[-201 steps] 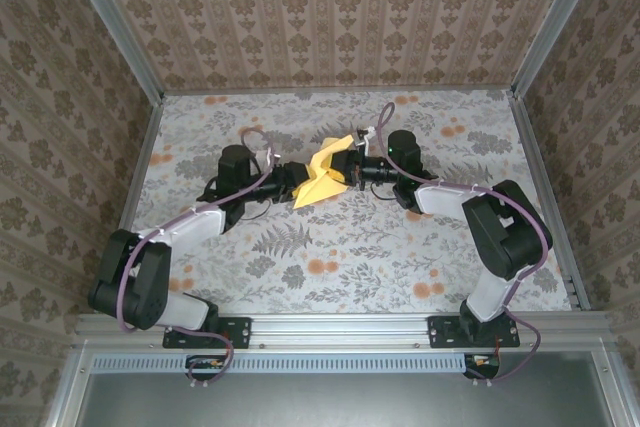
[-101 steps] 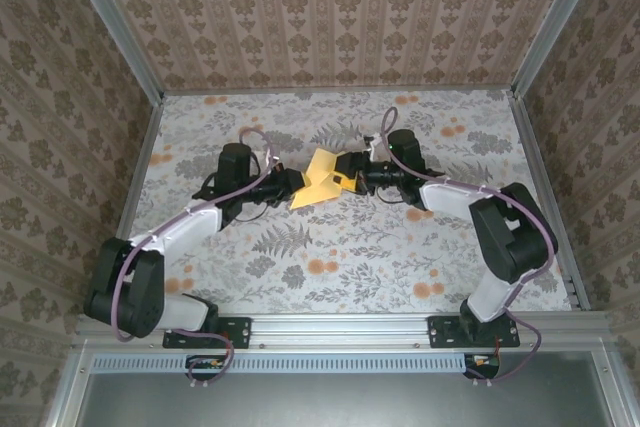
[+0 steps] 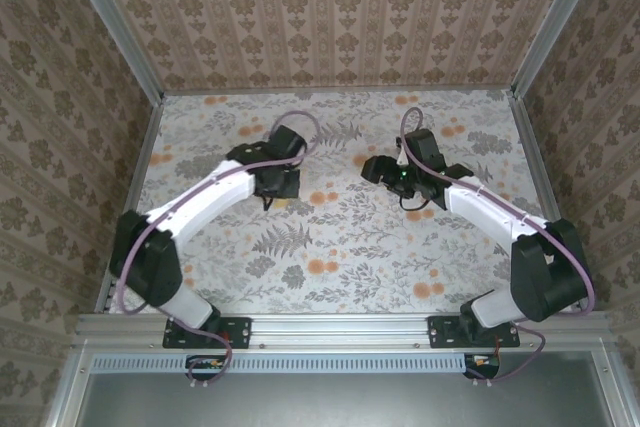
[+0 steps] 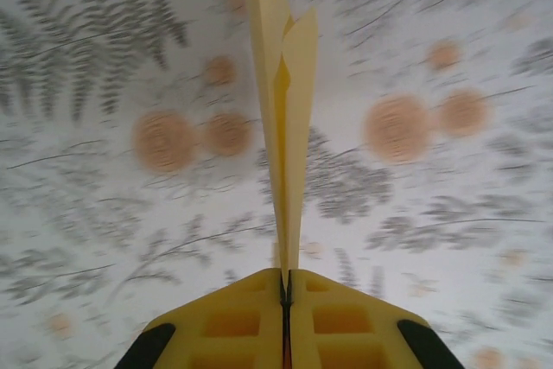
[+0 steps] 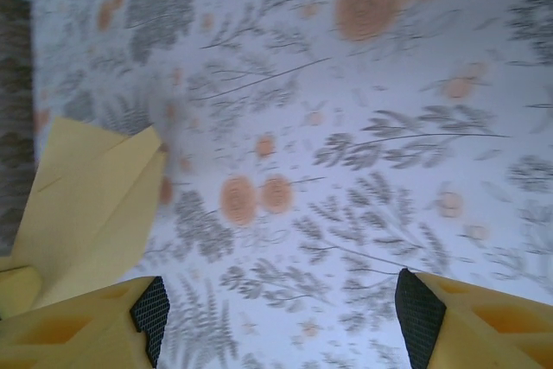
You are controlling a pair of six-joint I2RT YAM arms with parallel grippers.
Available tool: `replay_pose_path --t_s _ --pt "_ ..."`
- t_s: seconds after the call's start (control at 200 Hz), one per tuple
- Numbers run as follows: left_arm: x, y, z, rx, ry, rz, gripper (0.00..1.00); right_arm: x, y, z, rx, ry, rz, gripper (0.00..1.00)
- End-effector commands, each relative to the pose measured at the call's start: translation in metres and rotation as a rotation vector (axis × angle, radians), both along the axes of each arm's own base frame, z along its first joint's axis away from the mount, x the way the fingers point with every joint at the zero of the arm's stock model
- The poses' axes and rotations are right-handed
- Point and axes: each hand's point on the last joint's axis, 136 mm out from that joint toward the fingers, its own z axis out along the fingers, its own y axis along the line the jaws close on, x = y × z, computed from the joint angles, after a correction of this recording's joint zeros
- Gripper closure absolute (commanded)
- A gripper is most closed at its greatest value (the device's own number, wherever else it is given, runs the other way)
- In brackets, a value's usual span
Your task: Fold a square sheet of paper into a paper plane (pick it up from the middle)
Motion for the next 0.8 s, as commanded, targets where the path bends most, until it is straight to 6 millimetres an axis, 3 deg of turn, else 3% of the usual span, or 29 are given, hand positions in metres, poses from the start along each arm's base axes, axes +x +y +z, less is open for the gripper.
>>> replay_pose_path --t_s 0.0,0.075,0.09,0.145,0.245,0.405,0.58,0.645,0.71,0.795 --pt "-0.001 0.038 0.0 0.382 -0.032 0.007 0.91 -0.01 -0.033 -0.013 -0.147 0.019 -0.09 0.26" --pt "-0.001 0.017 -0.013 0.379 -0.011 -0.016 0.89 -0.013 -0.043 -0.023 -0.174 0.04 -0.135 0.26" --pt "-0.001 0.012 -0.017 0.367 -0.002 -0.022 0.88 -0.014 -0.046 -0.015 -0.167 0.019 -0.145 0.26" --pt "-0.004 -0.008 -0.031 0.314 0.035 -0.049 0.85 -0.017 -0.052 -0.017 -0.175 0.02 -0.171 0.26" --pt "-0.013 -0.05 -0.052 0.134 0.11 -0.097 0.7 -0.021 -0.06 -0.021 -0.181 0.028 -0.205 0.26" --pt "-0.016 -0.081 -0.044 -0.147 0.163 -0.121 0.47 -0.024 -0.061 -0.024 -0.177 0.029 -0.199 0.27" --pt "-0.001 -0.069 -0.012 -0.475 0.147 -0.053 0.26 -0.022 -0.029 -0.024 -0.11 0.011 -0.088 0.31" --pt "0.006 -0.05 -0.007 -0.525 0.128 0.006 0.2 -0.021 -0.005 -0.018 -0.09 -0.013 -0.027 0.34" --pt "0.011 -0.026 -0.008 -0.531 0.11 0.069 0.15 -0.02 0.021 -0.026 -0.095 0.001 0.031 0.37" --pt "0.013 0.007 -0.015 -0.508 0.099 0.164 0.1 -0.024 0.065 -0.028 -0.083 0.003 0.126 0.45"
